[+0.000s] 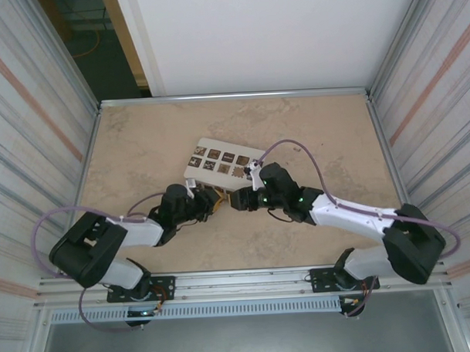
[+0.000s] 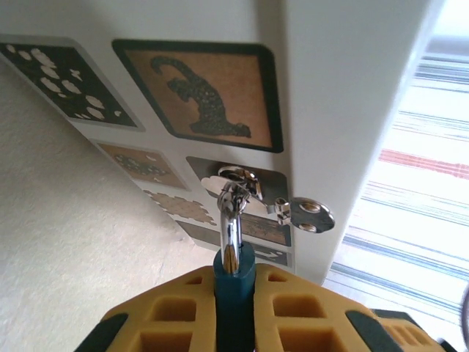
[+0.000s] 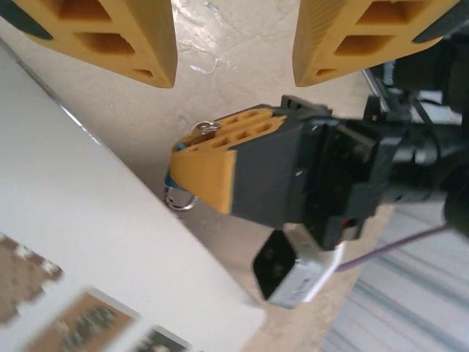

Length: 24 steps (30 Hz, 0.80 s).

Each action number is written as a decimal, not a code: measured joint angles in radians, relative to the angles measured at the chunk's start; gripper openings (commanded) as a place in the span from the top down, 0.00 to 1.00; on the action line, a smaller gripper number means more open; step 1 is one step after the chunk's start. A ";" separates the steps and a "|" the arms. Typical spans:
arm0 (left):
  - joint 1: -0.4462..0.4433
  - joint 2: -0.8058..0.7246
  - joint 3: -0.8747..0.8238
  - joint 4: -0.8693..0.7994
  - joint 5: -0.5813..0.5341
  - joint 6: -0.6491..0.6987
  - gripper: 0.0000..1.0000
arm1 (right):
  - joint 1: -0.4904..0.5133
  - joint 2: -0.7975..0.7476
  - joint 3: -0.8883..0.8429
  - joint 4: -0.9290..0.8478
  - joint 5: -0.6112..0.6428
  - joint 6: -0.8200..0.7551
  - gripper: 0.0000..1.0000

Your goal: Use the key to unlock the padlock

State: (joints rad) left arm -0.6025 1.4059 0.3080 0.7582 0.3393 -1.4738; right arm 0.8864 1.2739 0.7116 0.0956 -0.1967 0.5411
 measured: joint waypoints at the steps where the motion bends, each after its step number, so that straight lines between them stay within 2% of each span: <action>1: 0.000 -0.022 0.002 -0.030 -0.001 0.003 0.87 | 0.033 -0.032 -0.006 -0.008 0.038 -0.067 0.47; 3: 0.000 -0.057 0.007 -0.076 -0.001 0.005 0.87 | 0.101 -0.082 -0.024 -0.007 0.117 -0.201 0.41; 6: 0.000 -0.096 0.018 -0.130 -0.001 0.009 0.86 | 0.189 -0.132 -0.077 0.016 0.216 -0.408 0.39; 13: 0.000 -0.130 0.021 -0.195 -0.001 0.010 0.86 | 0.262 -0.119 -0.188 0.083 0.381 -0.849 0.37; 19: 0.000 -0.137 0.024 -0.225 -0.001 0.010 0.86 | 0.282 -0.019 -0.188 0.190 0.490 -1.051 0.39; 24: 0.000 -0.138 0.026 -0.232 -0.001 0.010 0.86 | 0.281 0.074 -0.188 0.292 0.521 -1.126 0.49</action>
State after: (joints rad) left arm -0.6025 1.2682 0.3340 0.5266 0.3386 -1.4635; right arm 1.1675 1.3476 0.5236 0.3874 0.3248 -0.5854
